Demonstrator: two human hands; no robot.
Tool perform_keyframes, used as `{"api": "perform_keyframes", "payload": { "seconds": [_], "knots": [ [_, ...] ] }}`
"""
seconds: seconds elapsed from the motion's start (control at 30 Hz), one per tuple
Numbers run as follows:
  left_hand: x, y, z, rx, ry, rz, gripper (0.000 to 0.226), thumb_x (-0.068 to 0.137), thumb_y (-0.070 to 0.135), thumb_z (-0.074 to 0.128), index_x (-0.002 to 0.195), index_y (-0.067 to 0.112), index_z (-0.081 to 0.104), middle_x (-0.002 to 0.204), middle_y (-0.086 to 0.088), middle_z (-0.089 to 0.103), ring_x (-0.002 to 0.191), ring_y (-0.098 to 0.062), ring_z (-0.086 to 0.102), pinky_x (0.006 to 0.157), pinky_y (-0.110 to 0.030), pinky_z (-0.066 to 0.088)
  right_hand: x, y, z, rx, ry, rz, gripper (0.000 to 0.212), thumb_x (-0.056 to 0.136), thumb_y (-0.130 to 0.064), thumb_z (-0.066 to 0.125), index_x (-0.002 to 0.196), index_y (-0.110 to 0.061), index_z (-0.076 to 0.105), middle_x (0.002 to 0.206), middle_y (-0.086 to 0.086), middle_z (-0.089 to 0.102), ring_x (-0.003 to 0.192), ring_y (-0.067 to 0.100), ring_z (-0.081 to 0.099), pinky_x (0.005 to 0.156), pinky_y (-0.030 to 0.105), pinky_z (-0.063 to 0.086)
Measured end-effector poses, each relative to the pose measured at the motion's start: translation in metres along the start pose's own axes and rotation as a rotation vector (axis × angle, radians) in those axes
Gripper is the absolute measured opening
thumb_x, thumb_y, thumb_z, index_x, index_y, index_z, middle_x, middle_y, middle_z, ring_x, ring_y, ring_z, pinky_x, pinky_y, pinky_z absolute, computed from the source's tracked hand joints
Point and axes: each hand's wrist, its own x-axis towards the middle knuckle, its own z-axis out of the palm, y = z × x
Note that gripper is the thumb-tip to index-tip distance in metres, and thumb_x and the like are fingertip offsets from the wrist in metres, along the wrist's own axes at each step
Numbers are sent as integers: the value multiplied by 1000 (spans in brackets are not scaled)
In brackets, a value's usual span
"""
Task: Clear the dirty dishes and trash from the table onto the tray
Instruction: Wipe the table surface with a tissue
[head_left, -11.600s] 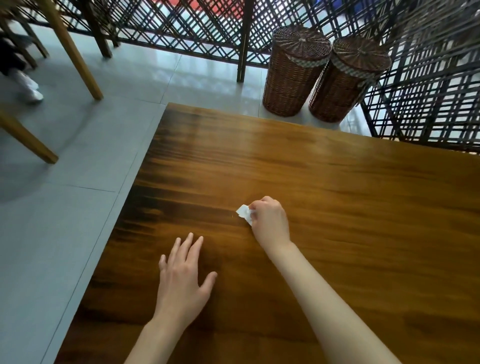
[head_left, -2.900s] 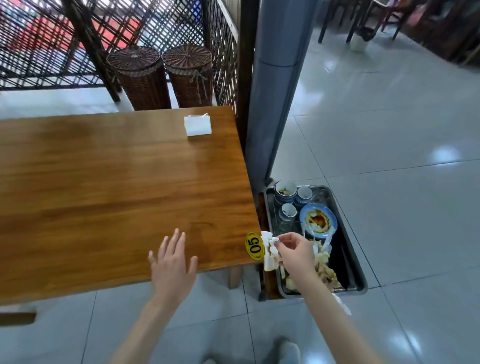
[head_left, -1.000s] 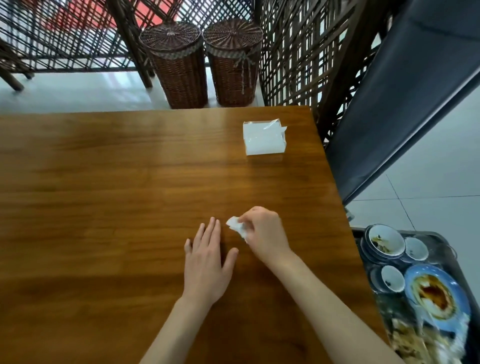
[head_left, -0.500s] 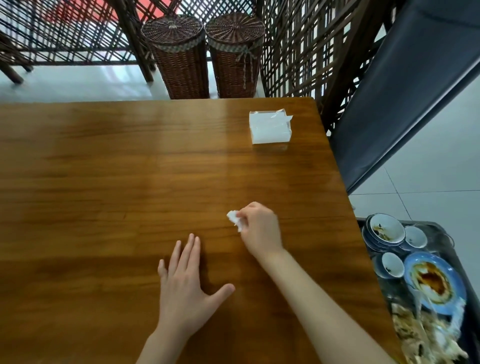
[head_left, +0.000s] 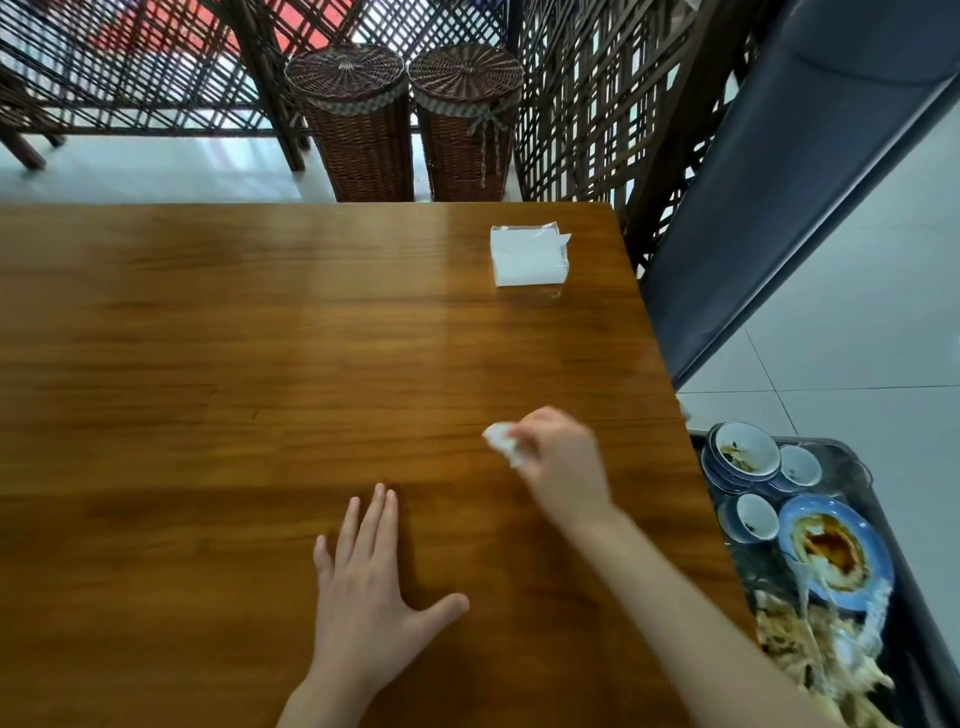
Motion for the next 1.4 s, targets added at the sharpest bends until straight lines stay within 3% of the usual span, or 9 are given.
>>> {"api": "perform_keyframes", "payload": {
  "seconds": [0.13, 0.27, 0.37, 0.57, 0.73, 0.83, 0.97, 1.17, 1.4],
  "knots": [
    [-9, 2, 5, 38, -30, -6, 122, 45, 100, 22, 131, 35, -35, 141, 20, -33, 132, -4, -30, 109, -44, -16, 22, 58, -35, -96, 253, 325, 20, 92, -6, 54, 106, -1, 68, 106, 14, 67, 92, 22, 61, 76, 25, 47],
    [-23, -8, 13, 66, -58, -30, 121, 45, 100, 22, 125, 35, -41, 139, 17, -37, 131, -5, -31, 111, -46, -13, 18, 59, -15, -93, 287, 496, 24, 91, -5, 56, 113, -1, 65, 112, 15, 66, 100, 26, 62, 80, 28, 48],
    [-30, -14, 15, 60, -33, -50, 121, 44, 101, 20, 126, 35, -40, 140, 17, -35, 132, -6, -30, 111, -45, -12, 1, 26, 14, -60, 229, 384, 20, 90, -8, 57, 107, -4, 68, 105, 12, 67, 93, 20, 63, 73, 19, 45],
    [-44, -15, 16, 31, 14, -93, 122, 49, 97, 27, 129, 32, -38, 146, 13, -30, 140, -11, -22, 114, -46, -8, -51, -47, 68, 9, 37, 69, 21, 89, -7, 58, 104, -8, 71, 102, 6, 68, 93, 18, 61, 77, 25, 52],
    [-57, -10, 17, 3, 61, -88, 123, 57, 93, 36, 146, 28, -20, 158, 8, -13, 145, -15, -14, 115, -48, -4, -84, -62, 73, 52, -77, -50, 22, 91, -15, 59, 110, -14, 70, 108, 1, 67, 99, 13, 60, 84, 20, 49],
    [-66, -3, 19, -27, 88, -98, 123, 56, 95, 33, 151, 25, -4, 159, 7, -6, 146, -16, -9, 115, -49, -1, -102, -59, 66, 42, -134, -95, 23, 93, -18, 57, 113, -16, 69, 111, 0, 66, 101, 12, 59, 88, 20, 48],
    [-86, 8, 28, -26, 122, -79, 122, 60, 91, 40, 152, 21, 1, 159, 7, -3, 146, -16, -9, 115, -51, 2, -137, -47, 56, 35, -185, -175, 22, 91, -17, 59, 111, -16, 69, 110, 0, 65, 101, 11, 58, 88, 19, 47],
    [-131, 20, 43, 36, 121, -107, 127, 57, 89, 45, 151, 20, -6, 159, 6, -7, 146, -17, -11, 115, -51, 2, -174, -9, 27, -40, -196, -259, 21, 88, -9, 62, 107, -10, 70, 105, 5, 66, 97, 17, 60, 80, 24, 52],
    [-172, 41, 61, 87, 112, -129, 127, 58, 92, 40, 149, 20, -12, 158, 6, -12, 145, -18, -14, 115, -50, -1, -207, 65, -24, -123, -52, -116, 20, 90, -5, 57, 104, -10, 71, 102, 2, 66, 92, 15, 59, 79, 20, 50]
  ]
}}
